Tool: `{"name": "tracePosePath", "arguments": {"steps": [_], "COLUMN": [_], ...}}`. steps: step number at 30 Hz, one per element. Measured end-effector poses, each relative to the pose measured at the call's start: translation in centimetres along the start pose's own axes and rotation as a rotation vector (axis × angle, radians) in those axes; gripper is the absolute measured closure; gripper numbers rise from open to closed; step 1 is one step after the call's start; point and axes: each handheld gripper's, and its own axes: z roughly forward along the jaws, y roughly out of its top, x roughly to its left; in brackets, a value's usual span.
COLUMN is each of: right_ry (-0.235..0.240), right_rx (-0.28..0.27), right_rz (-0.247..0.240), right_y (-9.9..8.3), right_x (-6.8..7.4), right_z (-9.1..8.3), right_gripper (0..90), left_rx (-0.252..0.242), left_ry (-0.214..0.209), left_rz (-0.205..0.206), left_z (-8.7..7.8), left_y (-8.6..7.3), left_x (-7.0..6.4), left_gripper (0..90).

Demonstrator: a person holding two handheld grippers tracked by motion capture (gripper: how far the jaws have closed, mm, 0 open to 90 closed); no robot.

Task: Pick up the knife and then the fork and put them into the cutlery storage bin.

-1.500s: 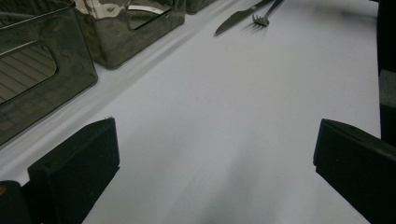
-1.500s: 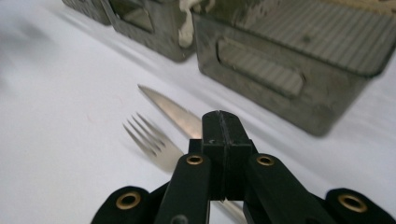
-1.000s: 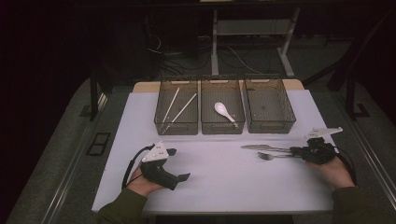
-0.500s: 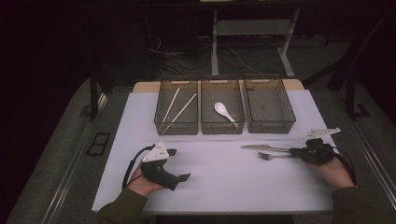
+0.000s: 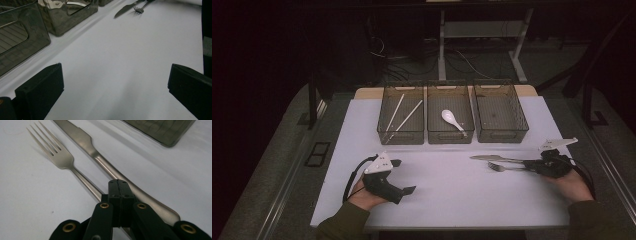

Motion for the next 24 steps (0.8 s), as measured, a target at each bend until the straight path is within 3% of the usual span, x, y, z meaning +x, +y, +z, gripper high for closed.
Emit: {"name": "tracePosePath", "arguments": {"steps": [19,24], "right_ry": [0.025,0.017], "right_rx": [0.021,0.023], "right_rz": [-0.034,-0.03], "right_y": [-1.1,-1.2], "right_x": [1.6,1.3], "right_z": [-1.3,-1.3], "right_gripper": [89.8,89.9], "left_rx": [0.002,0.003], "left_ry": [-0.001,-0.001], "left_rz": [0.002,0.005], "left_z": [0.1,0.1], "left_y": [0.0,0.0], "left_x": [-0.1,-0.1], "left_gripper": [0.0,0.0]}}
